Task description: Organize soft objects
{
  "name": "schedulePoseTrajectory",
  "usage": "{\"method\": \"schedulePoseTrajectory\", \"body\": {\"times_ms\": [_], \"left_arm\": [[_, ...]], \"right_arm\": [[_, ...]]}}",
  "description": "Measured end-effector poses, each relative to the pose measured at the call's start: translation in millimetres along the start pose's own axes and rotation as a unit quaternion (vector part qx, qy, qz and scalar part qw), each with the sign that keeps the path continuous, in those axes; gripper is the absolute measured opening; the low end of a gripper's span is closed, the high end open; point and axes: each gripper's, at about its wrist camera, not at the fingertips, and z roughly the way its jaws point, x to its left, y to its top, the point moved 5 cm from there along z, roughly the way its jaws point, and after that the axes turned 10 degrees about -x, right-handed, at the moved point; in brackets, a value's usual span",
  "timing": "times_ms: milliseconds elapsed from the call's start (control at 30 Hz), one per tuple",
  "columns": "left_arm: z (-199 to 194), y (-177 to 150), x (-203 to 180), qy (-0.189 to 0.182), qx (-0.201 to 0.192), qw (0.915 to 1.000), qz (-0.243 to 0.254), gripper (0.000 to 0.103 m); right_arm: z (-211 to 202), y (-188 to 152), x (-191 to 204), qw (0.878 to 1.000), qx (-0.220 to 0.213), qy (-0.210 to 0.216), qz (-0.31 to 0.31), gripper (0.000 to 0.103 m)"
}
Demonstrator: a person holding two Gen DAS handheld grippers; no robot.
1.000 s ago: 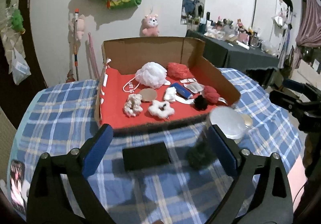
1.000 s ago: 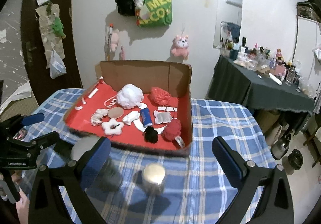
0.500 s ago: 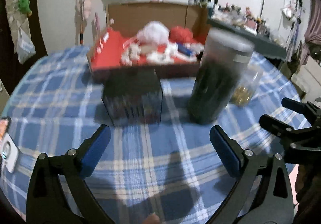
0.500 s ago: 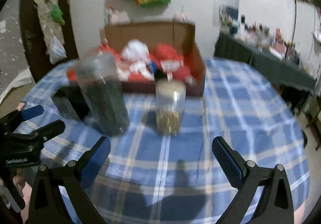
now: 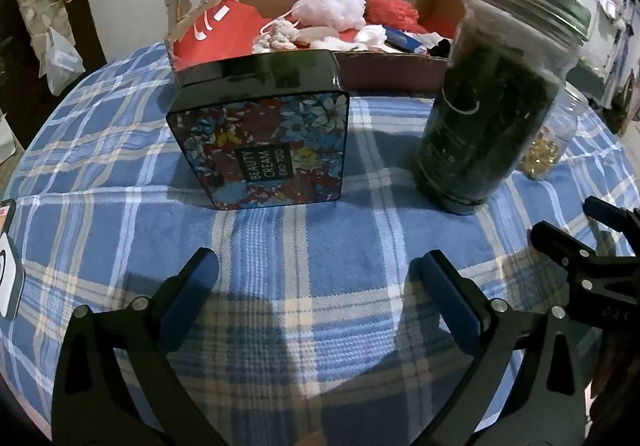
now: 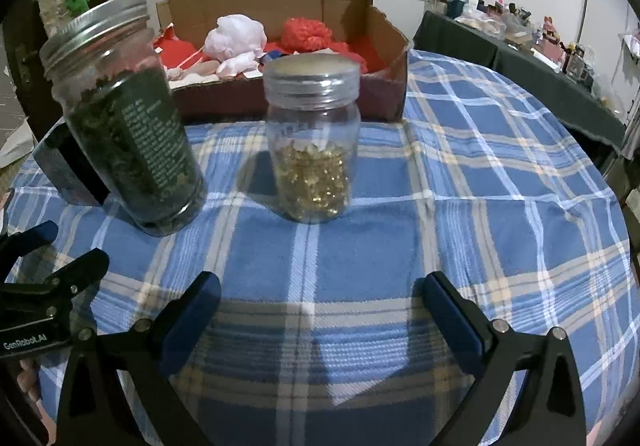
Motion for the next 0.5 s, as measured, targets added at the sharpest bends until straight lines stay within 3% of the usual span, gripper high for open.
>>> {"method": "schedulePoseTrajectory", "body": {"times_ms": [500], "left_arm": [[2.6, 2.3, 0.1, 0.0, -0.003, 1.0, -0.002, 0.103]], "right_arm": [[-0.5, -0.8, 0.0, 1.0, 0.0, -0.003, 0.003, 0.103]]}}
